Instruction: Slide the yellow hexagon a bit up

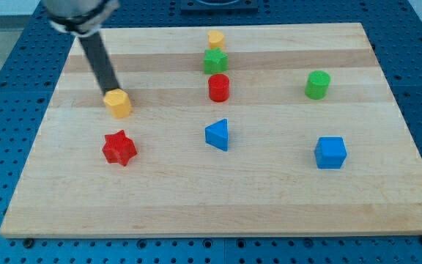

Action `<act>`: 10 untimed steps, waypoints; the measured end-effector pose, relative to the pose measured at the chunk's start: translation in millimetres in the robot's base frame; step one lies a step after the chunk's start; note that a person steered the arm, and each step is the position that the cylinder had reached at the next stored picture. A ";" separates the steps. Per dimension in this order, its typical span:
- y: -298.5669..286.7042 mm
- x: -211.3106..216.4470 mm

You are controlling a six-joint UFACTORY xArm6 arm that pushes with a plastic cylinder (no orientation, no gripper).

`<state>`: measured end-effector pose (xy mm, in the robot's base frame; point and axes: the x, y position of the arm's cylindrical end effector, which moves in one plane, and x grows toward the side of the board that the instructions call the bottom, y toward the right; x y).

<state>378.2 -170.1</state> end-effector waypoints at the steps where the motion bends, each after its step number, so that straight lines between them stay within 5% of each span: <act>1: 52.0 10.4; 3: 29.1 -26.3; 4: -27.2 -33.7; 5: -79.8 -18.9; 6: -82.3 64.5; 10: 43.1 62.4</act>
<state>440.7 -127.1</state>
